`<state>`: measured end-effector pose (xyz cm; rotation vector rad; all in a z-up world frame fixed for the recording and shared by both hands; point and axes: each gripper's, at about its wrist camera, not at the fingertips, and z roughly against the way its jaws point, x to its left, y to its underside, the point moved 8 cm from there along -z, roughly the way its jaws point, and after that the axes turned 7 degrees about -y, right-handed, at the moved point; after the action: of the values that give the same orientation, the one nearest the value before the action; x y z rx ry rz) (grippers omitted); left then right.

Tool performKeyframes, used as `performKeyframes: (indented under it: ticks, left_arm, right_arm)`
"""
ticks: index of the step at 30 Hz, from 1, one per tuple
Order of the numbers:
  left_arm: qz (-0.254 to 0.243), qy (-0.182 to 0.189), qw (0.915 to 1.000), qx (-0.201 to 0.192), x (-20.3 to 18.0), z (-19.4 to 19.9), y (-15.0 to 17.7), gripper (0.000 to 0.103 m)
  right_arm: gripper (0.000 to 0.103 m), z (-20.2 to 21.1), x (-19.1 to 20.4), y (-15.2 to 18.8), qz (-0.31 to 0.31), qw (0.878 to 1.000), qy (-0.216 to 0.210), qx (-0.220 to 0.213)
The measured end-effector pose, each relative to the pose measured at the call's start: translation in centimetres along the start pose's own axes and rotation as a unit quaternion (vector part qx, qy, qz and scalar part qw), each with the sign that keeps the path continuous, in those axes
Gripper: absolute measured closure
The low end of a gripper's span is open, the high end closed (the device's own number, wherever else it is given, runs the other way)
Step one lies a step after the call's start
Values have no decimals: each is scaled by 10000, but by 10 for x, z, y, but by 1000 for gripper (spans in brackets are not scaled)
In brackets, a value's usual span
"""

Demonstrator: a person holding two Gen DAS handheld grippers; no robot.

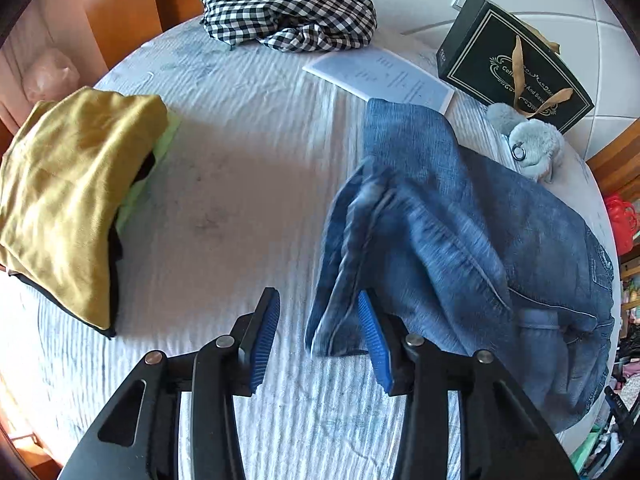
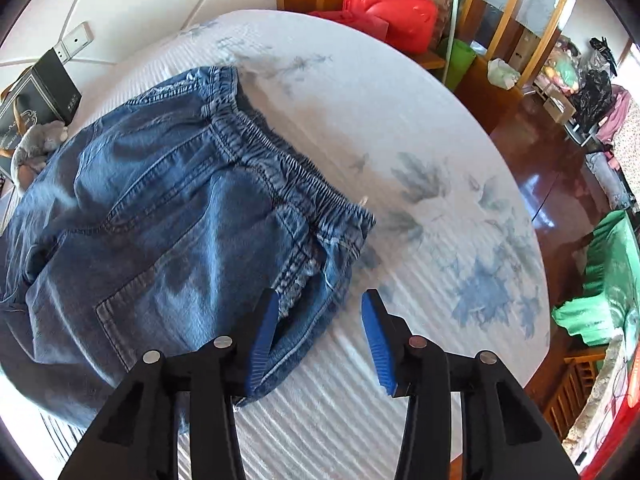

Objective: Fold clothes

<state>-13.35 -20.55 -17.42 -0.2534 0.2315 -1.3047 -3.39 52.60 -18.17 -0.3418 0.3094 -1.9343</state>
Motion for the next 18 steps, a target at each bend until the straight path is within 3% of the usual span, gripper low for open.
performKeyframes:
  ticks: [2, 4, 8, 10, 14, 18]
  left_arm:
    - [-107, 38, 9999, -34, -1, -3, 10, 45]
    - [-258, 6, 9996, -89, 0, -4, 20, 45]
    - [-479, 21, 9988, -80, -2, -14, 38, 45]
    - [-590, -73, 9981, -151, -6, -21, 39, 45]
    - [-657, -255, 9963, -490, -19, -31, 29, 45]
    - [-732, -442, 9952, -476, -34, -51, 17, 45]
  right_arm:
    - [57, 1, 0, 9, 32, 10000, -63, -10]
    - [51, 1, 0, 15, 28, 9999, -107, -30]
    - [50, 1, -2, 24, -89, 9996, -225, -117]
    - [46, 1, -1, 27, -149, 9993, -286, -164]
    - [29, -2, -3, 25, -269, 9985, -404, -236]
    - [25, -8, -12, 18, -385, 9977, -497, -260]
